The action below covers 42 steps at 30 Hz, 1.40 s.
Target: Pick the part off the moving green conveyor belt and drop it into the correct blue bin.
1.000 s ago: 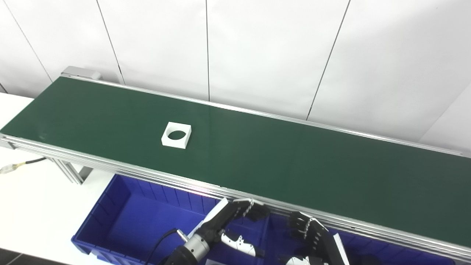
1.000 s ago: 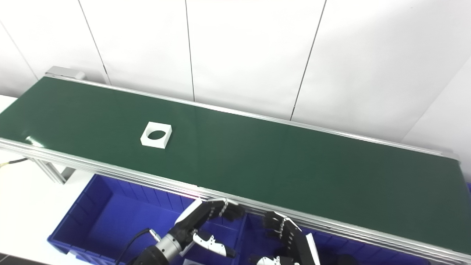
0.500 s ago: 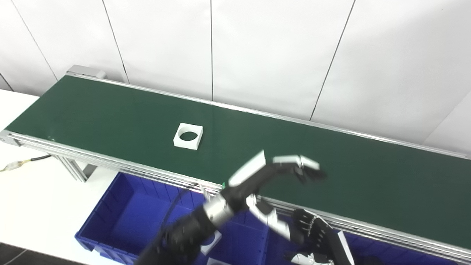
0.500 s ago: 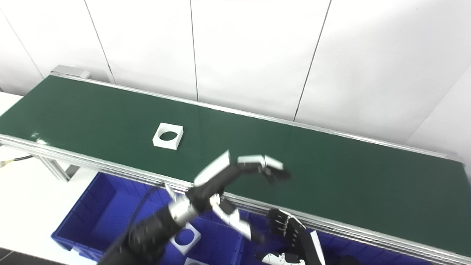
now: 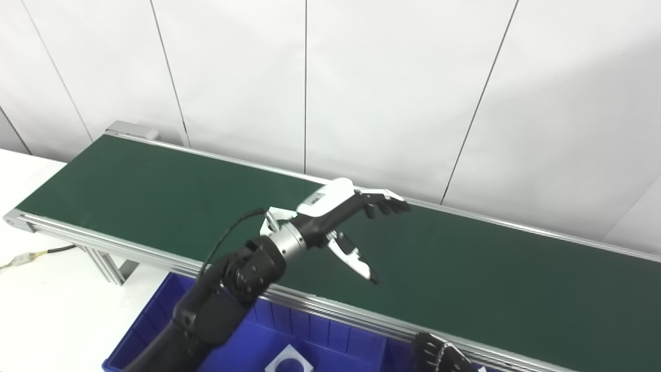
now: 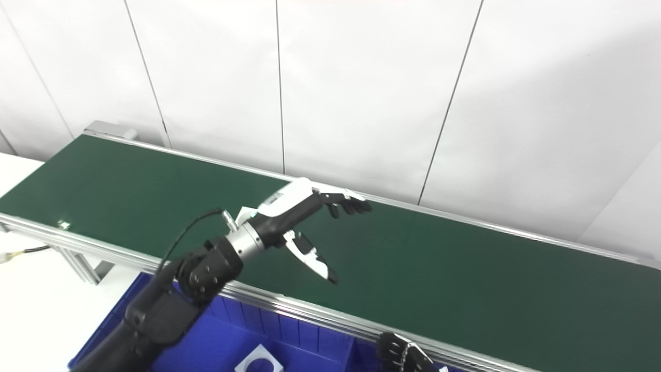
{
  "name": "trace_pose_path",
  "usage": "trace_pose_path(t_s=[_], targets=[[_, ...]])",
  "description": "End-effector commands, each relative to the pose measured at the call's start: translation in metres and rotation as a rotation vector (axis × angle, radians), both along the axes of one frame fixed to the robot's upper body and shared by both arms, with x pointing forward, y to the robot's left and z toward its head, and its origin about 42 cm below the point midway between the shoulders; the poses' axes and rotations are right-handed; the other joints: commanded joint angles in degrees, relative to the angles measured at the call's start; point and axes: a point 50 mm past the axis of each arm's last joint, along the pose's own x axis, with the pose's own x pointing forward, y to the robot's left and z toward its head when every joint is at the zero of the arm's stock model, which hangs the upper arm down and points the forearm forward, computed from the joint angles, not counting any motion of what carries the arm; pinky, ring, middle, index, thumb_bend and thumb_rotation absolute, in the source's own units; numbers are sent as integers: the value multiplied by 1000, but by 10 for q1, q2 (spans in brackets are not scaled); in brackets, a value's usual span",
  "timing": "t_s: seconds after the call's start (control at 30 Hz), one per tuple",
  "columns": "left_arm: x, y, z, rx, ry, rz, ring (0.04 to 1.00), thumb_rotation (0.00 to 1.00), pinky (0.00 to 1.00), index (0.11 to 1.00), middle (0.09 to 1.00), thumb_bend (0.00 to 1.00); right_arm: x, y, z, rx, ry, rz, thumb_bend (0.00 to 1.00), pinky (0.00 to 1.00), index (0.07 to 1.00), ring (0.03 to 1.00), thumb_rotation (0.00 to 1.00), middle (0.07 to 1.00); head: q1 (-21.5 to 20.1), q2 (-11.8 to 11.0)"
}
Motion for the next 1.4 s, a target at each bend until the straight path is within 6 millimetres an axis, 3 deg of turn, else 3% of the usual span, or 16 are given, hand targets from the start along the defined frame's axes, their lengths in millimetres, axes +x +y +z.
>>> trace_pose_path(t_s=[0.0,0.27,0.77,1.0,1.37], targets=[[17,-1,20,42,-100,23,668,161,528,766,756,1000,7,5,11,25,-83,7,822,650,721,709,0,718,-2,0],[51,-2,0,201,-89,153,747,127,618,799,800,1000,8,6,12,28,-84,4,821,654,723,711,0,722,-5,1],[91,-9,-21,462,13,254,894,256,787,896,914,1000,6,7,13,22,-91,6,817,652,716,711,0,724,-15,6],[99,-9,-22,537,50,265,926,286,874,911,935,1000,5,9,15,22,-99,2,820,648,712,710,0,722,-19,10],[95,4,-25,635,153,231,954,300,913,913,935,1000,4,11,17,27,-106,4,807,661,717,719,0,726,-22,14]])
